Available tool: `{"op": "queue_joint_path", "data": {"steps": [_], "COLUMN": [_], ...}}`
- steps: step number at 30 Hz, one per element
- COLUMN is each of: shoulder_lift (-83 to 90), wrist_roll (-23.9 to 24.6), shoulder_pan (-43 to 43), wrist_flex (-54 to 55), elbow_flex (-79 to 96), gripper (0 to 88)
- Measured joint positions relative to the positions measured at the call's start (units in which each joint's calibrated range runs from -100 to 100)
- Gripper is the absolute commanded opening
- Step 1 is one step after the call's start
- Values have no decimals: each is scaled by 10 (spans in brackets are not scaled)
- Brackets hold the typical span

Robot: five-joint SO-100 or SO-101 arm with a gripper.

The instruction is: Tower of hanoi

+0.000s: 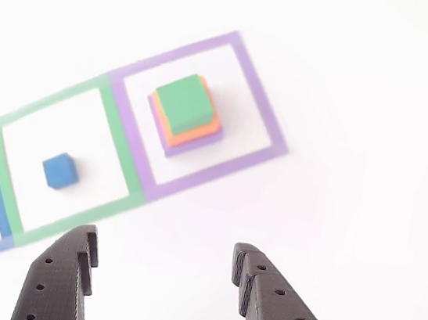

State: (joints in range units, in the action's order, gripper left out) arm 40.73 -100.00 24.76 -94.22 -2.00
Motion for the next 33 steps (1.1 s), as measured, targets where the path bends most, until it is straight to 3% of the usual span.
{"op": "queue_joint_path", "data": {"steps": [12,24,33], "shoulder_lift": [42,50,-20], "wrist_roll": [6,6,6], "shoulder_pan": [34,51,34], "wrist_flex": [233,644,919], "elbow_flex": [279,607,748], "gripper": [303,353,364]}}
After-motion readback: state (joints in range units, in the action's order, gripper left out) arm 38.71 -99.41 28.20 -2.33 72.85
